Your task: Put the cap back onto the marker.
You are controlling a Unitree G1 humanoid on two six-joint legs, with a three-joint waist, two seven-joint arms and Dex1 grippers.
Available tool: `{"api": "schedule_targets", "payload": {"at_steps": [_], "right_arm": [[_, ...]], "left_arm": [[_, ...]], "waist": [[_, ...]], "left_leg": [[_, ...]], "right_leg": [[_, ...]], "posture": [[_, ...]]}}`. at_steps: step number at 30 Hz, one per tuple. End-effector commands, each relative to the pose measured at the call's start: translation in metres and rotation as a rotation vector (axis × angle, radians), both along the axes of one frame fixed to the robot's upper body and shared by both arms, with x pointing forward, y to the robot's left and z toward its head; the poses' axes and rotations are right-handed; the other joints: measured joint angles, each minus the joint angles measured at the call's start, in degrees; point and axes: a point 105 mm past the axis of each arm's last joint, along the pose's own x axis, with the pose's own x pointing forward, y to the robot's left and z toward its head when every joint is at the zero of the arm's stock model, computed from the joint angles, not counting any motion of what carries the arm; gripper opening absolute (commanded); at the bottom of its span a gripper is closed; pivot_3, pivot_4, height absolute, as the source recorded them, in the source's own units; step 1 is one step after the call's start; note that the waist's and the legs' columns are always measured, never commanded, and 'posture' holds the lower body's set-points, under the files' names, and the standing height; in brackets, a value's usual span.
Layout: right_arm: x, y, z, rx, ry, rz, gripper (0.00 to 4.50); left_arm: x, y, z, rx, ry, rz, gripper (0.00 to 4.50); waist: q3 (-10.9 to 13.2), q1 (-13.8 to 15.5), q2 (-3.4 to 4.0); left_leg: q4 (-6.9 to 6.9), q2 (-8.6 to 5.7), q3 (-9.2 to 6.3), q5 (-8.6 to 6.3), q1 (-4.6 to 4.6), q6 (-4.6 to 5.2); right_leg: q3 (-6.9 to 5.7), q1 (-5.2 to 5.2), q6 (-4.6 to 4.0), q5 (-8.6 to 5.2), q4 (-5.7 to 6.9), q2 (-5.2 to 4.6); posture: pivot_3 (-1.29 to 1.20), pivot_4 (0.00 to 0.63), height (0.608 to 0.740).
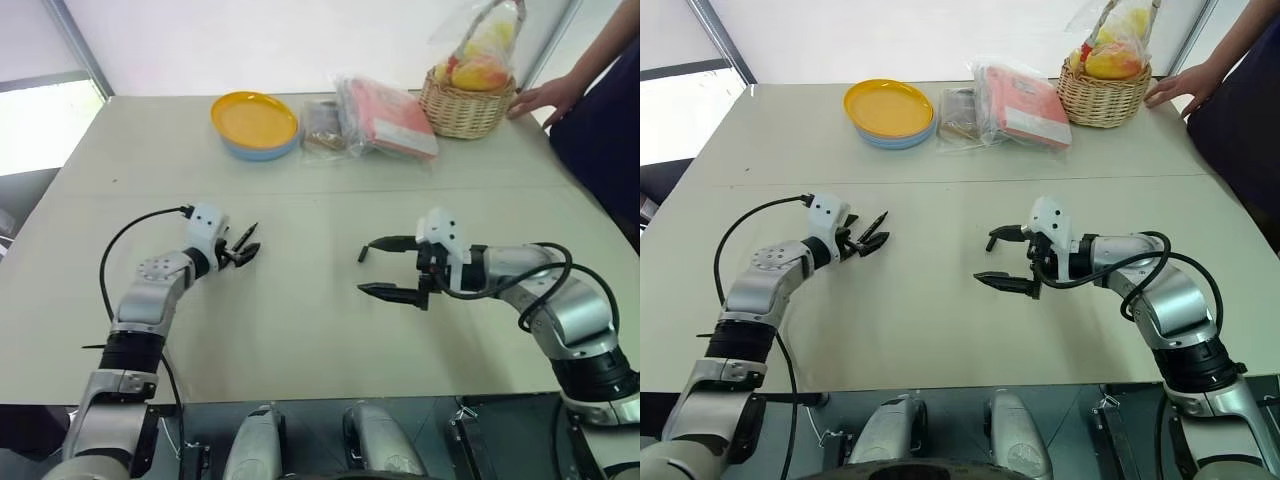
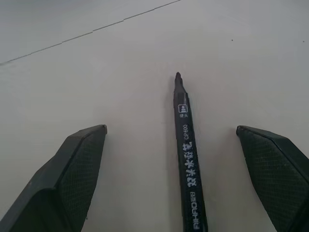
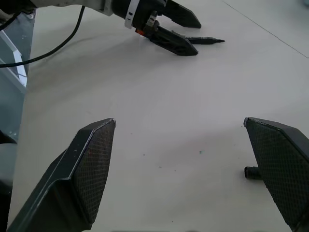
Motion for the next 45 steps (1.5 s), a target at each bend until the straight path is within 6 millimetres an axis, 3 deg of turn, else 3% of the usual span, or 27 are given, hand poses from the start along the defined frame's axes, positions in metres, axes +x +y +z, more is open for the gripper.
{"api": "schedule_targets", "payload": {"at_steps": [1,4,11,18,22,25,30,34,43,45], "right_arm": [[-0.003,0.000,0.015,0.017,-0.059,0.003,4.40],[-0.002,0.000,0.015,0.018,-0.058,-0.001,4.50],[-0.001,0.000,0.015,0.018,-0.057,-0.006,4.50],[0.014,-0.007,0.015,0.016,-0.093,-0.115,4.50],[0.048,-0.026,0.013,-0.005,-0.121,-0.391,4.50],[0.060,-0.031,0.017,0.073,-0.072,-0.583,4.50],[0.059,-0.021,0.020,0.114,-0.026,-0.800,4.50],[0.053,-0.010,0.017,0.100,-0.001,-0.922,4.50],[0.046,-0.001,-0.003,0.034,0.101,-1.099,4.50],[0.045,0.008,-0.009,0.023,0.128,-1.112,4.50]], "left_arm": [[-0.001,0.006,0.002,0.025,-0.008,-0.004,4.50],[-0.002,0.009,-0.002,0.042,0.002,0.004,3.60],[0.002,0.004,-0.003,0.054,-0.003,-0.005,0.09],[0.001,-0.001,-0.003,0.035,-0.007,-0.032,0.03],[-0.005,-0.002,0.023,-0.046,-0.070,-0.143,0.03],[-0.018,-0.001,0.041,-0.005,-0.096,-0.299,0.03],[-0.030,0.005,0.067,0.155,-0.108,-0.501,0.03],[-0.032,-0.004,0.085,0.251,-0.143,-0.617,0.03],[-0.032,-0.032,0.097,0.297,-0.194,-0.732,0.03],[-0.031,-0.036,0.095,0.281,-0.199,-0.734,0.03]], "waist": [[0.00,0.06,0.00],[0.00,0.07,0.00],[0.00,-0.03,0.00],[0.00,0.06,0.00],[0.00,-0.07,-0.01],[0.01,-0.29,-0.01],[-0.01,-0.13,0.01],[-0.02,0.11,0.03],[-0.03,-0.19,0.02],[-0.03,-0.29,0.02]], "left_leg": [[0.00,0.00,0.01,0.00,0.00,0.00],[0.01,0.00,0.01,0.00,0.00,0.00],[0.00,0.00,0.01,0.00,0.12,0.00],[0.01,0.00,0.03,0.00,0.23,0.00],[0.00,0.00,0.05,0.01,0.22,-0.02],[-0.05,0.03,0.09,0.04,0.17,-0.08],[-0.18,0.10,0.02,0.10,0.07,-0.17],[-0.07,0.04,-0.02,0.10,-0.21,-0.18],[-0.04,-0.02,0.04,0.10,-0.34,-0.16],[-0.05,-0.01,0.01,0.10,-0.35,-0.16]], "right_leg": [[0.00,0.00,0.00,0.00,0.00,-0.01],[0.00,0.01,0.00,0.00,0.00,-0.02],[0.01,0.07,0.00,0.00,0.05,0.00],[0.01,0.20,0.00,0.00,0.05,-0.01],[0.02,0.18,0.00,0.00,0.05,-0.02],[0.03,0.05,-0.02,-0.01,0.09,-0.02],[0.06,-0.09,-0.07,-0.03,0.13,-0.05],[0.01,-0.23,-0.07,-0.03,0.10,-0.06],[0.02,-0.34,-0.04,-0.01,0.03,-0.03],[0.01,-0.38,-0.04,-0.01,0.07,0.02]], "posture": [[0.00,0.150,0.740],[0.00,0.150,0.740],[0.00,0.150,0.740],[0.00,0.150,0.740],[0.00,0.150,0.740],[0.00,0.150,0.740],[0.00,0.150,0.740],[0.00,0.150,0.740],[0.00,0.150,0.740],[0.00,0.150,0.740]]}}
